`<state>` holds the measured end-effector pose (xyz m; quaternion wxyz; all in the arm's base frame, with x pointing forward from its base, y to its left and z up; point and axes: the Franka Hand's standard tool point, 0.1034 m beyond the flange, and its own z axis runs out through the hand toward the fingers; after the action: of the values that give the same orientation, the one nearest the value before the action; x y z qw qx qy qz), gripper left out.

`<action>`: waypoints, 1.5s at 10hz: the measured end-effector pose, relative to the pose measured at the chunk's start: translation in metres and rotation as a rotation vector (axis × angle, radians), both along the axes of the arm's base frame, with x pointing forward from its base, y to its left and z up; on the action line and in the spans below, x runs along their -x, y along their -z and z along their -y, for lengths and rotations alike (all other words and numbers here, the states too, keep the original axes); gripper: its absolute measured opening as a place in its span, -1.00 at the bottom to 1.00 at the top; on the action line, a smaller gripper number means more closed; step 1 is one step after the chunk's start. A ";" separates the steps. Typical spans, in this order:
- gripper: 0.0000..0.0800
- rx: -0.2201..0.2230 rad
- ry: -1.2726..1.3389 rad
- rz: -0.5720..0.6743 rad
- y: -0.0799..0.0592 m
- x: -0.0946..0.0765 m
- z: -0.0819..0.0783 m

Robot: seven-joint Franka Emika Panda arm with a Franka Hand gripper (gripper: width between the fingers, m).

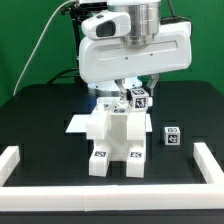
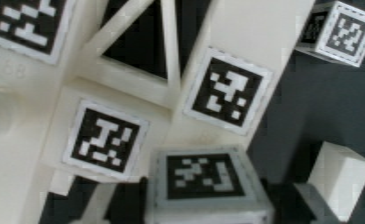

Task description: Assemble chair

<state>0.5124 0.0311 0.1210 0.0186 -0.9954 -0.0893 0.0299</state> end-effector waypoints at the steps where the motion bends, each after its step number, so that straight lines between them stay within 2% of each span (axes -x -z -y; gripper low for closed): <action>1: -0.29 0.006 0.092 -0.003 0.000 0.000 0.000; 13: -0.29 0.030 0.840 -0.008 0.000 -0.004 -0.004; 14: -0.14 0.031 0.885 -0.011 0.000 -0.004 -0.004; 15: 0.20 0.029 0.859 -0.010 0.000 -0.004 -0.004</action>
Offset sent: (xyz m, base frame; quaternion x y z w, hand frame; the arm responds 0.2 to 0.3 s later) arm 0.0000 0.0000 0.0000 0.0000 0.0000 0.1296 0.9916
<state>0.5160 0.0353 0.1206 0.0156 -0.9422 0.3336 0.0257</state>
